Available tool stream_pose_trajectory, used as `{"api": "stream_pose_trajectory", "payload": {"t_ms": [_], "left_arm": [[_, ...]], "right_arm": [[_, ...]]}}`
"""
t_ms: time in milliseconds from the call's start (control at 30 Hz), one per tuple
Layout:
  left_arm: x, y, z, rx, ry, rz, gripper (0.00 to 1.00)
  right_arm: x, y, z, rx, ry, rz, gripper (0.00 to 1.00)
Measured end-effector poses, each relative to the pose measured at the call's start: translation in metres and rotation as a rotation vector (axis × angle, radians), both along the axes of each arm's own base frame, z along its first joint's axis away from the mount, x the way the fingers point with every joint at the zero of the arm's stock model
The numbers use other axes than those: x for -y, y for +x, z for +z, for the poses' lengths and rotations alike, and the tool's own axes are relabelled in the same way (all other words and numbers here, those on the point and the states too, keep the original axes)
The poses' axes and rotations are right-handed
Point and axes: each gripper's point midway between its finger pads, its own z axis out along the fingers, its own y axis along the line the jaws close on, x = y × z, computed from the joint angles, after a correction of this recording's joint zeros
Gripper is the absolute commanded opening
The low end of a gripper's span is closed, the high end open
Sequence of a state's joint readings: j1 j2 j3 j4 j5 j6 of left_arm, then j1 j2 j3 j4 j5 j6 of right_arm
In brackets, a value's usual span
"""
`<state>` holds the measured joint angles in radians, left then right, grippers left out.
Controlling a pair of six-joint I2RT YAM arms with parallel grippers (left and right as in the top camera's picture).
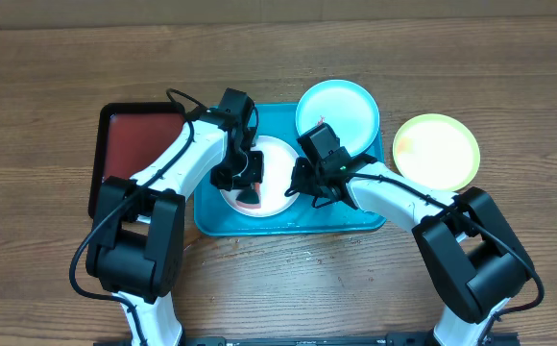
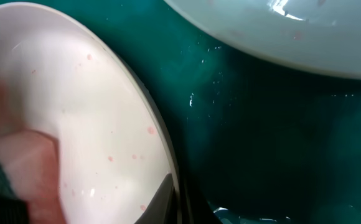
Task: Clean dirty plates on tray and stack at the side
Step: 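Scrub the white plate with the sponge while the right gripper holds it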
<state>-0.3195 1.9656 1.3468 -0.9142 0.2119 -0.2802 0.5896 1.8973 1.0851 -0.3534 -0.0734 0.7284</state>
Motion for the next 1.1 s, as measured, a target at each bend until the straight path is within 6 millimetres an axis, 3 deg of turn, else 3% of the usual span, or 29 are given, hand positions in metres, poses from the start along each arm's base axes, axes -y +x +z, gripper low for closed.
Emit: {"api": "stream_pose_trajectory", "payload": {"t_ms": [100,267,333,467,667,800,967,1100], "left_arm": [[0.01,0.005,0.002,0.024,-0.057,-0.029,0.04],[0.018,0.036,0.004,0.164,-0.078,-0.05,0.04],[0.014,0.05,0.003,0.232,-0.045,-0.046,0.04],[-0.009,0.059,-0.003,0.282,0.097,0.004,0.04],[-0.049,0.041,-0.006,0.222,0.319,0.116,0.04],[-0.057,0.019,-0.007,0.138,0.354,0.129,0.04],[-0.04,0.0,-0.009,0.041,0.241,0.075,0.04],[-0.006,-0.008,-0.007,-0.004,0.017,-0.036,0.04]], "right_arm": [[0.0,0.0,0.0,-0.001,0.0,0.0,0.04],[0.0,0.0,0.0,-0.001,0.0,0.0,0.04],[0.0,0.0,0.0,-0.001,0.0,0.0,0.04],[0.0,0.0,0.0,-0.001,0.0,0.0,0.04],[0.0,0.0,0.0,-0.002,0.001,0.001,0.04],[-0.002,-0.002,0.0,-0.007,0.007,0.013,0.04],[-0.002,-0.003,-0.001,-0.008,0.004,0.022,0.04],[-0.002,-0.003,-0.001,-0.008,0.003,0.024,0.04]]}}
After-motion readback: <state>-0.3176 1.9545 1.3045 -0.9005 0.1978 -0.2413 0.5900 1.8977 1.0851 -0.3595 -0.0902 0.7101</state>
